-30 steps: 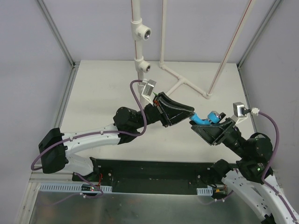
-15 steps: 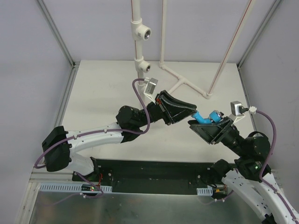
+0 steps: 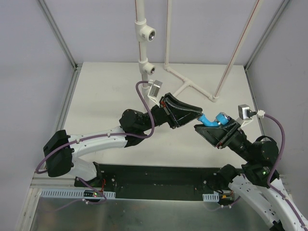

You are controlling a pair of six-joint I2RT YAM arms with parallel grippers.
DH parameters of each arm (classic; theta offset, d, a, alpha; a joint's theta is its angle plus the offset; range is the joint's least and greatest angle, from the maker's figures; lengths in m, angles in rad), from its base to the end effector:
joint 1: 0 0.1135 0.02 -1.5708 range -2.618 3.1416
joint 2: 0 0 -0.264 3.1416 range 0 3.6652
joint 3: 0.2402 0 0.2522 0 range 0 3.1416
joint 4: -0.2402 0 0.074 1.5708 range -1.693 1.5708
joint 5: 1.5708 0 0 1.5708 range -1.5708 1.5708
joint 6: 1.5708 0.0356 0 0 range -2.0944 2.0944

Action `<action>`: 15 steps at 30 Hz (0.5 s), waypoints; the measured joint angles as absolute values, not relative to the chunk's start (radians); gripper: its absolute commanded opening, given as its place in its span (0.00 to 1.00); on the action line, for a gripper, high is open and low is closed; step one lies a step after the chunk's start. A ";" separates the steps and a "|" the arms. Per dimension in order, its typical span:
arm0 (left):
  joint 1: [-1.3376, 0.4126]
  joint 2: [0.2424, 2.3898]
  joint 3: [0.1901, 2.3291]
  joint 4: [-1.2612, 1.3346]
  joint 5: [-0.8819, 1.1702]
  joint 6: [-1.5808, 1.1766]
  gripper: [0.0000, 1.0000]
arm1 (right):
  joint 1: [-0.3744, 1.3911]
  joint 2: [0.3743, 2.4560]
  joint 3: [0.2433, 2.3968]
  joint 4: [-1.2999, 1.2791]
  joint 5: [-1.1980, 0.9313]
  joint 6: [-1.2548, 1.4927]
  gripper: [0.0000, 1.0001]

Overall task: Install the water faucets
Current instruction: Adjust the water faucet.

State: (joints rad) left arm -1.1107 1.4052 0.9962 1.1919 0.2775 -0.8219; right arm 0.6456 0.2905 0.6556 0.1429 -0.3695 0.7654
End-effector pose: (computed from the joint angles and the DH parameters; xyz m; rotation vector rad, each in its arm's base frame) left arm 0.1253 -0.2748 0.4079 0.4426 0.8745 -1.9127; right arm 0.0467 0.0513 0.3848 -0.2992 1.1821 1.4472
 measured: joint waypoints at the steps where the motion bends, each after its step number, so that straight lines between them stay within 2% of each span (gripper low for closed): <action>1: -1.111 1.405 0.996 1.192 0.278 -0.822 0.00 | 0.646 0.290 0.656 0.140 -0.368 0.763 0.00; 15: -1.111 1.382 0.934 1.190 0.276 -0.826 0.00 | 0.653 0.280 0.669 0.040 -0.364 0.707 0.00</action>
State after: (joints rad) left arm -1.1107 1.3815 0.9344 1.1904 0.2756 -0.8257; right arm 0.6525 0.2798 0.6685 0.0402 -0.3641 0.7074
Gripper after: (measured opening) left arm 0.199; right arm 0.347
